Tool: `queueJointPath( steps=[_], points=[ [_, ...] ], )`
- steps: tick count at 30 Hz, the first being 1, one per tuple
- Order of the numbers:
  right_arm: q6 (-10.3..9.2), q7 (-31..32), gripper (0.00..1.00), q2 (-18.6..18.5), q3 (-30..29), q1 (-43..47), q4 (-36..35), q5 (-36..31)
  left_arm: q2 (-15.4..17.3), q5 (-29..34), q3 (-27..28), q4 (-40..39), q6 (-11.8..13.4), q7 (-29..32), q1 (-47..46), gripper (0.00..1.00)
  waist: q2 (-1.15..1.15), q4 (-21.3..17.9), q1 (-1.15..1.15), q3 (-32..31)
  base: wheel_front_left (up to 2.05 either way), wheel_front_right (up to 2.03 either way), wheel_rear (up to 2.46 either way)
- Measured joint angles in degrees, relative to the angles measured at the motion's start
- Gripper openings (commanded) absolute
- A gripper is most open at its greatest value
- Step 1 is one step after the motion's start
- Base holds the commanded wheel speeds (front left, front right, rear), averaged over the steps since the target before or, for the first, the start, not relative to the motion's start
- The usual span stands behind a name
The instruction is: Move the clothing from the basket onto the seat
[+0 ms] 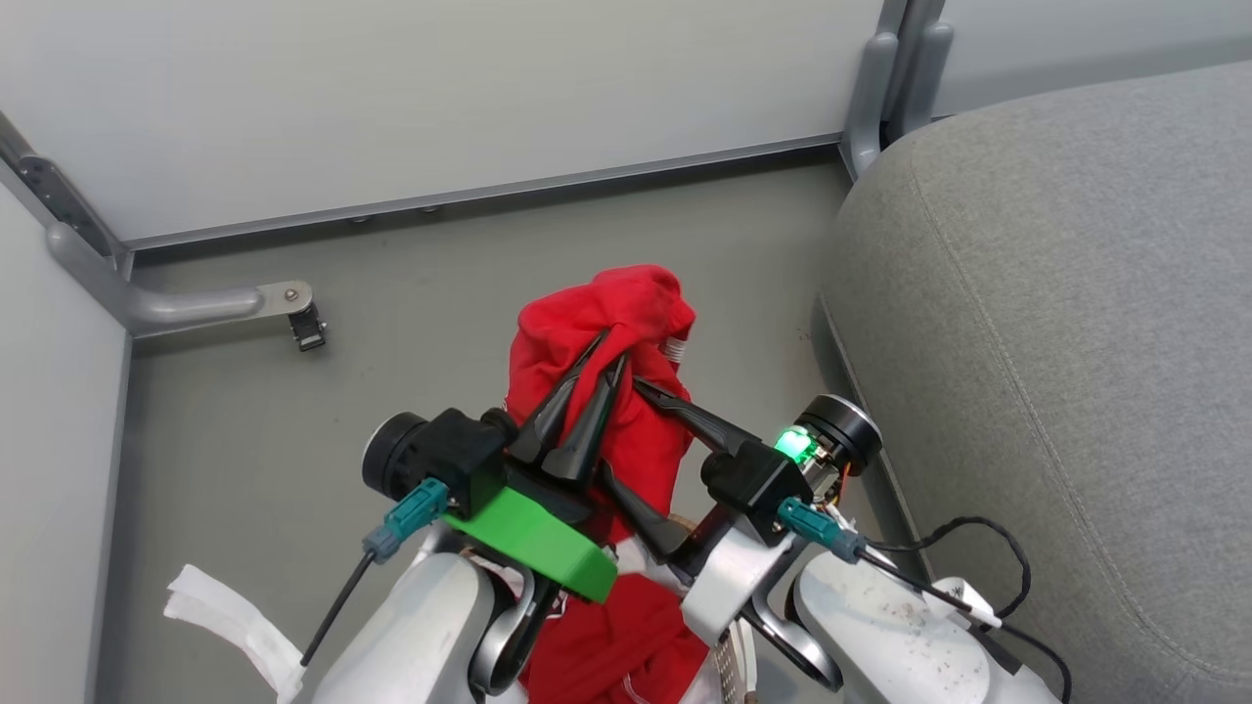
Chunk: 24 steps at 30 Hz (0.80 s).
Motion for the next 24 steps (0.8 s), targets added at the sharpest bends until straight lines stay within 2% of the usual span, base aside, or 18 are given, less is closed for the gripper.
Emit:
queueJointPath(
  steps=[6,7,8,13,14,15,21,24],
  points=[
    [0.00,0.0,1.00,0.0,1.7,-2.7,8.2,2.3,-0.8,-1.9,-3.3,-0.5,0.0,0.0,-0.4,0.00,0.00,2.3,0.00,0.3,0.00,0.00,0.00],
    [0.00,0.0,0.18,-0.1,1.8,-3.1,8.3,3.0,-0.8,-2.1,-3.6,-0.5,0.0,0.0,-0.5,0.00,0.00,2.7,0.00,0.3,0.00,0.00,0.00],
    [0.00,0.0,0.00,-0.1,1.6,-3.4,8.2,3.7,-0.8,-2.2,-3.8,-0.5,0.0,0.0,-0.5,0.00,0.00,3.0,0.00,0.3,0.00,0.00,0.00],
    [0.00,0.0,0.00,0.0,-0.3,-3.4,7.2,4.8,-0.7,-2.6,-2.9,-0.3,0.0,0.0,-0.5,0.00,0.00,3.9,0.00,0.6,0.00,0.00,0.00],
    [0.00,0.0,0.00,0.0,-0.7,-3.2,7.1,4.7,-0.5,-2.4,-2.6,-0.2,0.0,0.0,-0.5,0.31,0.00,3.7,0.00,0.6,0.00,0.00,0.00],
    [0.00,0.0,0.00,0.0,-1.2,-3.1,7.0,4.7,-0.4,-2.4,-2.5,0.0,0.0,0.0,-0.5,1.00,0.00,3.5,0.00,0.6,0.00,0.00,0.00],
    [0.00,0.0,0.00,-0.1,-4.3,-0.8,5.3,4.4,0.3,-0.5,-0.9,0.1,0.0,0.0,-0.4,1.00,0.00,-0.1,0.00,0.9,0.00,0.00,0.00],
    [0.00,0.0,0.00,-0.1,-6.0,0.6,4.1,3.4,0.6,0.2,-0.5,0.2,0.0,0.0,-0.2,1.00,0.00,-3.2,0.00,1.1,0.00,0.00,0.00]
  ],
)
